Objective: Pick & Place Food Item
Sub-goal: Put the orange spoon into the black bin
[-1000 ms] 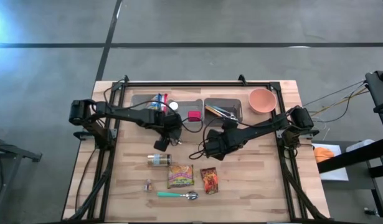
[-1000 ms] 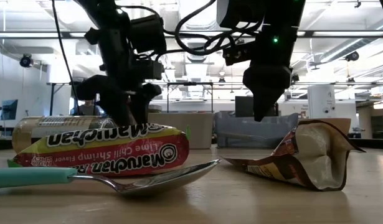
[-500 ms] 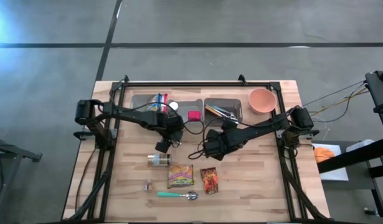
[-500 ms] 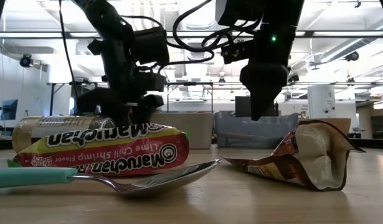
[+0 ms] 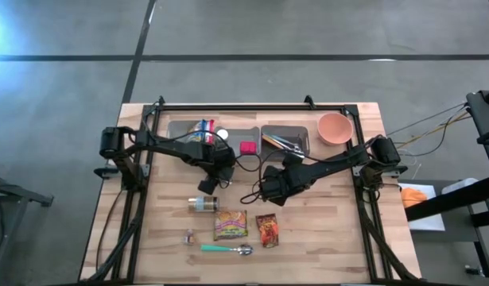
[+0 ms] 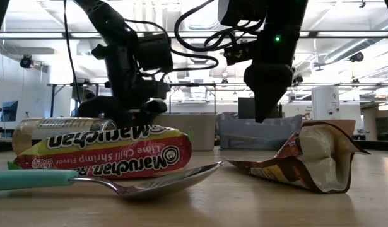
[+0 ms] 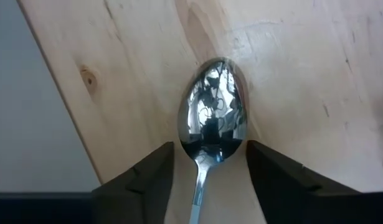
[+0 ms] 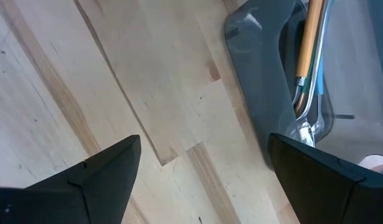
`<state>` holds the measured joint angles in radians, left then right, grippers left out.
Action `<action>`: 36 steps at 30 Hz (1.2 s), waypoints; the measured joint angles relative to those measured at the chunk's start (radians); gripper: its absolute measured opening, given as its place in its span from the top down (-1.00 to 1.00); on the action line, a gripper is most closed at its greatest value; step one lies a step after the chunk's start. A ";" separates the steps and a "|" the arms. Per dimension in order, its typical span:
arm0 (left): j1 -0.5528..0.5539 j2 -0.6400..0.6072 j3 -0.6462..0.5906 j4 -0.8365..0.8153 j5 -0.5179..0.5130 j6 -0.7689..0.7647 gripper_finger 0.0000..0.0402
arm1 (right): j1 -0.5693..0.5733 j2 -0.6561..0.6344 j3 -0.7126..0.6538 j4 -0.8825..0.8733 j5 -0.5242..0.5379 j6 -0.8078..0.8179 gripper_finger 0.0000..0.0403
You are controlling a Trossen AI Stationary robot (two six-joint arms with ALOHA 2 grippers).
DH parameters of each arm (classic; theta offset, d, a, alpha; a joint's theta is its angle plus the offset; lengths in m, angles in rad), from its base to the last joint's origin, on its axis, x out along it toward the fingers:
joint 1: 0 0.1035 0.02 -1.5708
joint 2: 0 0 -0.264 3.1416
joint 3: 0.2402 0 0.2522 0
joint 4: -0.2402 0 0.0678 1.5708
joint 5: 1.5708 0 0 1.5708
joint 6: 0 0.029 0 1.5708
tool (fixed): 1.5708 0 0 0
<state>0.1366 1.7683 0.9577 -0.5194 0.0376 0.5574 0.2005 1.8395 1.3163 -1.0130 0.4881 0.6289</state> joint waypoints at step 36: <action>0.003 -0.217 -0.003 -0.074 0.074 -0.186 0.97 | 0.018 -0.054 0.030 0.015 0.012 0.011 -0.73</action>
<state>0.1396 1.5514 0.9544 -0.5938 0.1118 0.3717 0.2181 1.7850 1.3465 -0.9983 0.5003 0.6394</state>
